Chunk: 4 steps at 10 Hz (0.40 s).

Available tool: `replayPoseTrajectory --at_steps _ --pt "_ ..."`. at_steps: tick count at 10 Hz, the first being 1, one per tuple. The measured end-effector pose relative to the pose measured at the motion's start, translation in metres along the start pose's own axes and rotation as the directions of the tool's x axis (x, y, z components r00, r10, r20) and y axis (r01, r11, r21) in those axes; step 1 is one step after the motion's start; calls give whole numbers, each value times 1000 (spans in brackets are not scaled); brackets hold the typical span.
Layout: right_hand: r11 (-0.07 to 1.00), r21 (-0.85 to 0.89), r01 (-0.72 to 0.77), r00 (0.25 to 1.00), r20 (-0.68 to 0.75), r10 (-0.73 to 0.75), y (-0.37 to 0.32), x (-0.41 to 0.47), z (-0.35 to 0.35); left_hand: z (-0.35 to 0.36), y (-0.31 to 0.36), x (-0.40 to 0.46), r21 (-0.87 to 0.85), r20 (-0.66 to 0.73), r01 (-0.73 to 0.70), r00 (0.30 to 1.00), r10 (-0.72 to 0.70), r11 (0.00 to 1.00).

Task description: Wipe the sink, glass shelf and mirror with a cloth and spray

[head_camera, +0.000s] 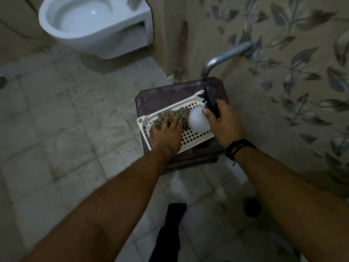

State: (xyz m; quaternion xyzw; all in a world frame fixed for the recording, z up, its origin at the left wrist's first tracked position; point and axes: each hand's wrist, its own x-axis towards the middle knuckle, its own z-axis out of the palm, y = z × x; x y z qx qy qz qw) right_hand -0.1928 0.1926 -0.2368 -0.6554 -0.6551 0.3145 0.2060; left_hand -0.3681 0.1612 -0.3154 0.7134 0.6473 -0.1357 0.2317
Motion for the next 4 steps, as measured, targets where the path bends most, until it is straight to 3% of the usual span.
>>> replayPoseTrajectory --at_steps 1,2,3,4 --pt "1000 -2 8 1000 6 -8 0 1 6 7 2 5 -29 121 39 992 -35 999" --pt "998 41 -39 999 35 38 -4 -5 5 -4 3 -1 -42 139 47 989 -41 998" --pt "995 75 -63 998 6 63 -3 -20 -5 -19 6 -14 -52 97 40 995 -34 998" --pt "995 -7 -102 993 -68 101 -3 -45 -16 -33 17 -34 -21 59 -22 998 23 1000"
